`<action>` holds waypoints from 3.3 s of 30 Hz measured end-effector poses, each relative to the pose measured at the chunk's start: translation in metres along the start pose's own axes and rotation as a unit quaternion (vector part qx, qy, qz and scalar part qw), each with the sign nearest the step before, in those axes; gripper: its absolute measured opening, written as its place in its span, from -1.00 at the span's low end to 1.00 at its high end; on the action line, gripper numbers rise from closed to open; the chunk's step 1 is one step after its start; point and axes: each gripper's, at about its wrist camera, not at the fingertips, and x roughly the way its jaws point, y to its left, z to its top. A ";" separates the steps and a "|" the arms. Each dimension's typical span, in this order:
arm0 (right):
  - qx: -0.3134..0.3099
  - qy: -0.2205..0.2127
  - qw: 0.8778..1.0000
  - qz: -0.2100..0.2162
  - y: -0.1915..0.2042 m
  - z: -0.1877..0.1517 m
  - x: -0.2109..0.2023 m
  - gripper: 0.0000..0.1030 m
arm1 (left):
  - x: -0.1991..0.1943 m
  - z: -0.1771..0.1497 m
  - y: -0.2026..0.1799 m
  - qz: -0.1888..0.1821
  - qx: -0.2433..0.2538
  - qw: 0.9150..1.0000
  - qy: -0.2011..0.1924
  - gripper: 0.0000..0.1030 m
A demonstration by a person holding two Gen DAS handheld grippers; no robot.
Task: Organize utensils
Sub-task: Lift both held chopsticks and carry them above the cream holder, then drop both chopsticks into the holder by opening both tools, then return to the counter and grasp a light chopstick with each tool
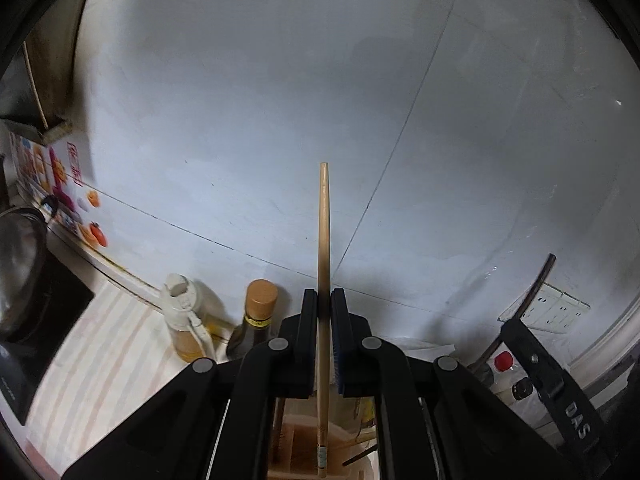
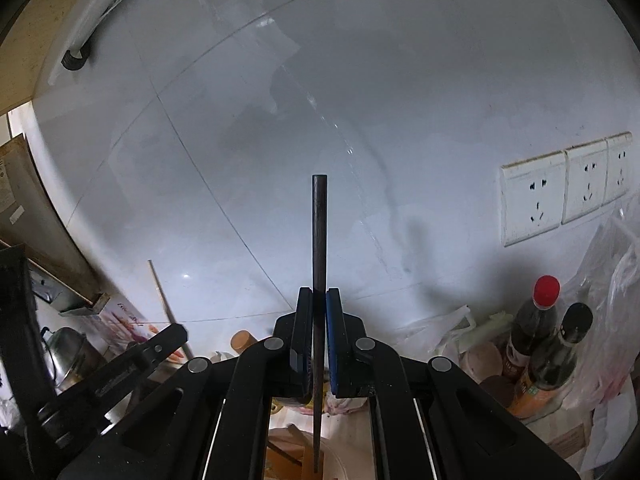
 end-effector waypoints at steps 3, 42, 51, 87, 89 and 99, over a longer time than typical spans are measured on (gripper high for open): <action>-0.001 -0.001 1.000 0.003 -0.003 -0.009 0.001 -0.88 | 0.011 -0.004 0.003 -0.005 -0.001 1.000 0.003 -0.92; 0.043 0.184 0.980 -0.068 -0.166 -0.095 -0.096 0.46 | -0.077 -0.147 0.001 0.067 0.067 0.990 0.108 1.00; 0.077 0.362 0.920 -0.126 -0.246 -0.211 -0.040 0.19 | 0.006 -0.269 -0.032 0.097 0.124 0.951 0.265 1.00; -0.003 0.463 0.871 -0.163 -0.262 -0.274 -0.021 -0.88 | 0.047 -0.364 -0.041 0.107 0.183 0.914 0.346 -0.91; -0.014 0.472 0.869 -0.151 -0.249 -0.279 -0.021 -0.88 | 0.035 -0.363 -0.017 0.118 0.157 0.916 0.350 -0.92; -0.059 0.507 0.852 -0.113 -0.221 -0.303 -0.031 -0.88 | -0.006 -0.357 0.066 0.122 0.048 0.916 0.378 -0.85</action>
